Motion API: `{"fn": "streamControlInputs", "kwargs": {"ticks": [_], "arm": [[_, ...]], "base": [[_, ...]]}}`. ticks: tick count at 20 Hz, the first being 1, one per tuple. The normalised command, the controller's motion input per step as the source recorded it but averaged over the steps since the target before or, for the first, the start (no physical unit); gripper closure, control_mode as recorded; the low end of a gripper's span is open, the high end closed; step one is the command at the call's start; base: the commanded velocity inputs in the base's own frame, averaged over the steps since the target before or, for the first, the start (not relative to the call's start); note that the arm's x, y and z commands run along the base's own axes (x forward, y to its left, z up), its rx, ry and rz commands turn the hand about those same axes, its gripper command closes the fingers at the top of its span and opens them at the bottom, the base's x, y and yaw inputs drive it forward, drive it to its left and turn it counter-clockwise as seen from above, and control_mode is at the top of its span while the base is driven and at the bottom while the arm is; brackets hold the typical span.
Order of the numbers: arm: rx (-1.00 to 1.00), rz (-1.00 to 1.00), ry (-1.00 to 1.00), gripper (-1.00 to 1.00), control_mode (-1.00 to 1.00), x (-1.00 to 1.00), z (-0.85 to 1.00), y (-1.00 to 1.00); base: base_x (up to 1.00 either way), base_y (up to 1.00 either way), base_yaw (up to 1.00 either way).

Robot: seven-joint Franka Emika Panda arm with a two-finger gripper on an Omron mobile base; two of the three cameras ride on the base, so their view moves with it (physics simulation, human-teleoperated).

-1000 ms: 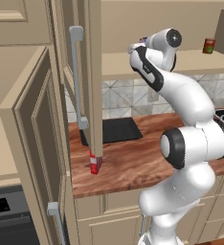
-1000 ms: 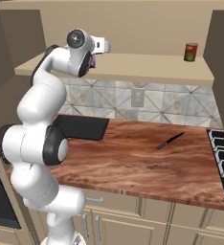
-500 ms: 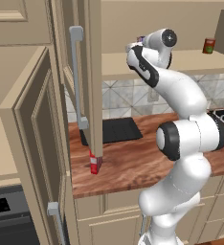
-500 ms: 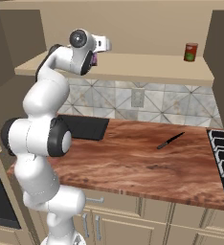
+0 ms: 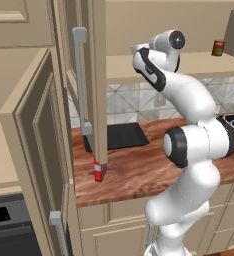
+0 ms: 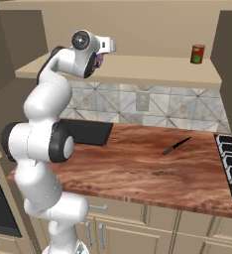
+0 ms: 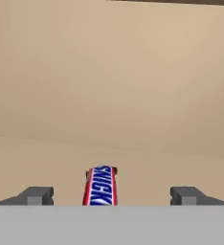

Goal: Pick the boxed food and bar from the counter and place them in the cabinets closest to them.

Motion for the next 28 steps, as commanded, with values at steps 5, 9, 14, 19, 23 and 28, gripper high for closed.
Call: {"fn": "streamControlInputs", "kwargs": {"ticks": [5, 9, 14, 19, 23, 28], "arm": [[0.00, -0.01, -0.06, -1.00, -1.00, -0.80, 0.11, -0.18], [0.00, 0.00, -0.03, -1.00, -1.00, -0.93, 0.30, -0.26], [0.00, 0.00, -0.02, -1.00, -1.00, -1.00, 0.33, -0.36], [0.00, 0.00, -0.02, -1.00, -1.00, -1.00, 0.37, -0.26], [0.00, 0.00, -0.07, -1.00, -1.00, -1.00, 0.22, -0.23], [0.00, 0.05, -0.12, -1.00, -1.00, -1.00, 0.04, -0.13]], "base": [[0.00, 0.00, 0.00], [0.00, 0.00, 0.00], [0.00, 0.00, 0.00], [0.00, 0.00, 0.00], [0.00, 0.00, 0.00], [0.00, 0.00, 0.00]]}}
